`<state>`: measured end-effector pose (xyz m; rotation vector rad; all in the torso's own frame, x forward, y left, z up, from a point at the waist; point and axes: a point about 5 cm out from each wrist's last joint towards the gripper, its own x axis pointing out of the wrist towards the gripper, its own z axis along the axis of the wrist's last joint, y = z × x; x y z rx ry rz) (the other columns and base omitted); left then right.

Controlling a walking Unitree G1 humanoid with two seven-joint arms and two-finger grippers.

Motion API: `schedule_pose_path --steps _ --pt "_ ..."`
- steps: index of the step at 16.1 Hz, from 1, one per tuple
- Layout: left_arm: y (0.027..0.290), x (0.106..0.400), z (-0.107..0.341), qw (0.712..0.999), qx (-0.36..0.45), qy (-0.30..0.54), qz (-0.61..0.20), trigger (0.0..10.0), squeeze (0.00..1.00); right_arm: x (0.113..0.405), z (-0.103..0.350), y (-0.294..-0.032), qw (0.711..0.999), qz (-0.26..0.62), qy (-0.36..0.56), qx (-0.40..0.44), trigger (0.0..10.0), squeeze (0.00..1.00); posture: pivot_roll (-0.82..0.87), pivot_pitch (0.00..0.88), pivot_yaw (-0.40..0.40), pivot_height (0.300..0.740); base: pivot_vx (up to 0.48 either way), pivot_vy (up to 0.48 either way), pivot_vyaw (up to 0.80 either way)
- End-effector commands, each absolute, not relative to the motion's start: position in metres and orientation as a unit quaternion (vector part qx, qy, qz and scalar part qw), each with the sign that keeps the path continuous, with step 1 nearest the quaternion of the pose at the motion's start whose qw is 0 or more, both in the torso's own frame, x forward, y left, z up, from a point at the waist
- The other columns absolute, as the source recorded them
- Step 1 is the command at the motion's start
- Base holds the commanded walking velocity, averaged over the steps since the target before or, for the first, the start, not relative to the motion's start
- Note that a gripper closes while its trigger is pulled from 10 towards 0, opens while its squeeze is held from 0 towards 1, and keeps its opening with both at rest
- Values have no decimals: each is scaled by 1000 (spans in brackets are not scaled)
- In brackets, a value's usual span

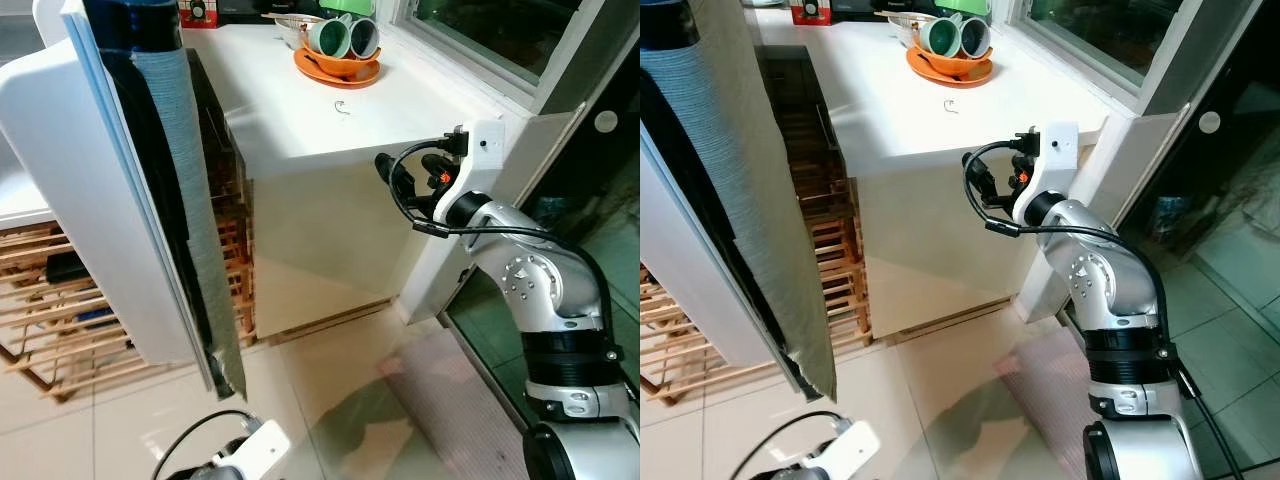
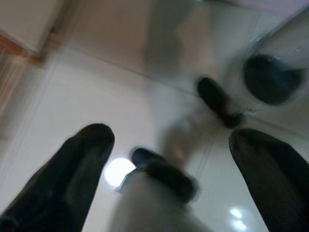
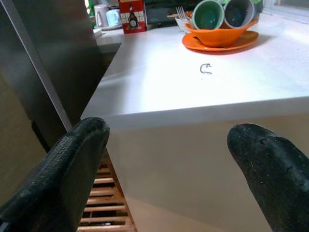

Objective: Restocking fridge

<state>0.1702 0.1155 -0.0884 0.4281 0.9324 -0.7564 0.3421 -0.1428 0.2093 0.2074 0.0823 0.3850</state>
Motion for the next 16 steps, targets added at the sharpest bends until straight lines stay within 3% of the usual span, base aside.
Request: schedule_pose_path --steps 1,2,6,9,12,16 --pt "8 263 -4 851 139 264 -432 10000 0 342 205 -141 975 191 43 107 10000 0 -123 0 -95 740 0 0 0" --pt "-31 289 43 858 103 198 -463 10000 0 341 203 -140 975 191 44 106 10000 0 -122 0 -95 740 0 0 0" --pt "-47 308 88 879 61 91 -463 10000 0 339 201 -137 975 191 39 103 10000 0 -121 0 -93 740 0 0 0" --pt "-35 338 129 924 76 -3 -375 10000 0 335 199 -133 974 198 34 101 10000 0 -121 0 -92 740 0 0 0" --pt "-15 352 144 939 106 -41 -323 10000 0 333 193 -139 976 186 41 102 10000 0 -110 0 -94 740 0 0 0" --pt "30 368 152 967 110 -64 -220 10000 0 331 185 -143 978 176 45 102 10000 0 -78 0 -98 740 0 0 0"
